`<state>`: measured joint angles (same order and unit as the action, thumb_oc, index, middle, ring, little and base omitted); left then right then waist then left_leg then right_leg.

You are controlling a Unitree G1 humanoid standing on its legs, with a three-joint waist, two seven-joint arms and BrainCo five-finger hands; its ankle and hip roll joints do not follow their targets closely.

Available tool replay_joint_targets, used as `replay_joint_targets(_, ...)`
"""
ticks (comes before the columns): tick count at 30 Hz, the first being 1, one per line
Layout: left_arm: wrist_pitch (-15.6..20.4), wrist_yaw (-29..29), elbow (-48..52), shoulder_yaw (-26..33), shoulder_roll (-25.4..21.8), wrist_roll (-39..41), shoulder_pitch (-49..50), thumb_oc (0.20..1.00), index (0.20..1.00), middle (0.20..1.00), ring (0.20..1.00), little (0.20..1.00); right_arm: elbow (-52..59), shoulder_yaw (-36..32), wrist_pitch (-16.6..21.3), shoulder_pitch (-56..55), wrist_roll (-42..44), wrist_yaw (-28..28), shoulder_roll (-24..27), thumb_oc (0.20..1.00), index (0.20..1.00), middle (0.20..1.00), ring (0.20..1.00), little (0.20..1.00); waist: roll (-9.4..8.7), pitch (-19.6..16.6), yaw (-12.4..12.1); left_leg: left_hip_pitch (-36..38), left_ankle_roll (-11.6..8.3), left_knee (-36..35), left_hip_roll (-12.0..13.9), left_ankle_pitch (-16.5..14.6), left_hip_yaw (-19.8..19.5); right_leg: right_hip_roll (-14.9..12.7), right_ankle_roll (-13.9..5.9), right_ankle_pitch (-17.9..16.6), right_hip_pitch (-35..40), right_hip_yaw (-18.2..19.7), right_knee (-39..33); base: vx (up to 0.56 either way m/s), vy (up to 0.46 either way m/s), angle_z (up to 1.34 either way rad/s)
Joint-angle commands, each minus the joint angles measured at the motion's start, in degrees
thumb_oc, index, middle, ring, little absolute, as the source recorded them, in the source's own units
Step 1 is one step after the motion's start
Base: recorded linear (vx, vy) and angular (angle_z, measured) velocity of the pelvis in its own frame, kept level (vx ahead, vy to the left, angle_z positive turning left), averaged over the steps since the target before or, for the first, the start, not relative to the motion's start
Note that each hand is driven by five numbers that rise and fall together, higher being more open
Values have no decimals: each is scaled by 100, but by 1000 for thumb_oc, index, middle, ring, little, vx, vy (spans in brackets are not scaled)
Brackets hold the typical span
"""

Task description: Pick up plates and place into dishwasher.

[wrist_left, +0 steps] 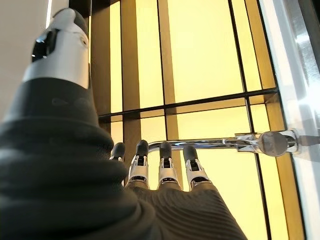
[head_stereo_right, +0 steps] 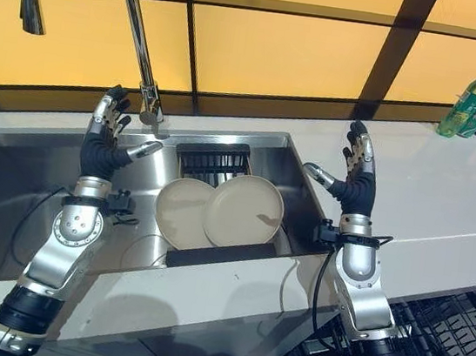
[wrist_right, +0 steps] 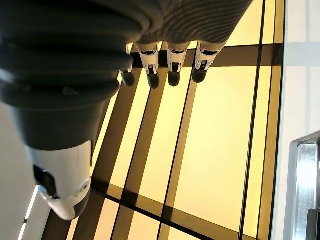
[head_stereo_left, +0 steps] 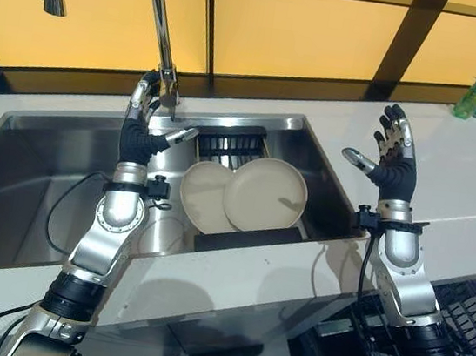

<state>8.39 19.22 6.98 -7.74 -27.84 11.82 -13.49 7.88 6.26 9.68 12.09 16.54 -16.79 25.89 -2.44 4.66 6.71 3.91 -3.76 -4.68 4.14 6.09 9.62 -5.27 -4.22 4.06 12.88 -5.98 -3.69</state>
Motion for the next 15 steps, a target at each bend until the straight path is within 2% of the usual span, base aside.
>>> replay_joint_targets(1,469,-276,-500,129,-321,-488,-664,1000,1000,1000,1000,1000,305,-88,157,281,234,46,314,1000,1000,1000,1000,1000,146,-100,-78,-60,-372,1574,863,-891,-51,151,-1,-310,-806,297,292,13,-15,-17)
replay_joint_targets(3,390,-275,-654,132,-423,-499,-745,1000,1000,1000,1000,1000,182,46,181,426,245,74,311,1000,1000,1000,1000,1000,182,-77,-154,-120,-286,1400,646,-988,-487,160,-11,-320,-830,514,293,60,61,-28)
replay_joint_targets(4,354,-202,-768,123,-493,-534,-802,1000,1000,1000,1000,1000,120,167,143,567,237,72,302,1000,1000,1000,1000,1000,223,-70,-228,-137,-231,1230,472,-1019,-847,165,-14,-312,-848,687,283,38,90,-57)
replay_joint_targets(5,339,-186,-833,120,-529,-544,-840,1000,1000,1000,1000,1000,81,225,117,655,226,45,297,1000,1000,1000,1000,1000,222,-57,-267,-188,-204,1162,382,-941,-987,153,-12,-354,-910,773,302,47,87,-92)
replay_joint_targets(6,282,-175,-919,139,-588,-567,-868,1000,1000,1000,1000,1000,34,307,64,760,249,48,287,1000,1000,1000,1000,1000,240,-60,-288,-180,-175,1176,275,-1011,-1079,138,-24,-319,-943,835,344,51,101,-102)
replay_joint_targets(9,257,-291,-1166,106,-624,-630,-947,1000,1000,1000,1000,1000,74,329,-100,775,232,18,279,1000,1000,1000,1000,1000,308,-75,-190,-92,-205,1113,329,-1000,-907,108,-49,-298,-970,870,391,106,143,-60)
replay_joint_targets(13,276,-266,-1478,8,-758,-830,-1112,1000,1000,1000,1000,1000,61,239,-102,640,277,192,339,1000,1000,1000,1000,1000,354,-116,-58,7,-244,958,386,-968,-711,29,-133,-301,-977,882,384,105,116,-11)
replay_joint_targets(14,403,-247,-1861,62,-853,-724,-1277,1000,1000,1000,1000,1000,66,249,-91,599,308,289,390,1000,1000,1000,1000,1000,389,-142,56,68,-223,893,366,-1015,-607,-28,-192,-268,-1040,963,457,125,115,-7)
replay_joint_targets(15,444,-241,-1932,70,-884,-746,-1308,1000,1000,1000,1000,1000,70,250,-94,595,312,293,396,1000,1000,1000,1000,1000,392,-140,67,75,-214,893,349,-1032,-584,-41,-206,-263,-1063,991,483,178,162,-13)
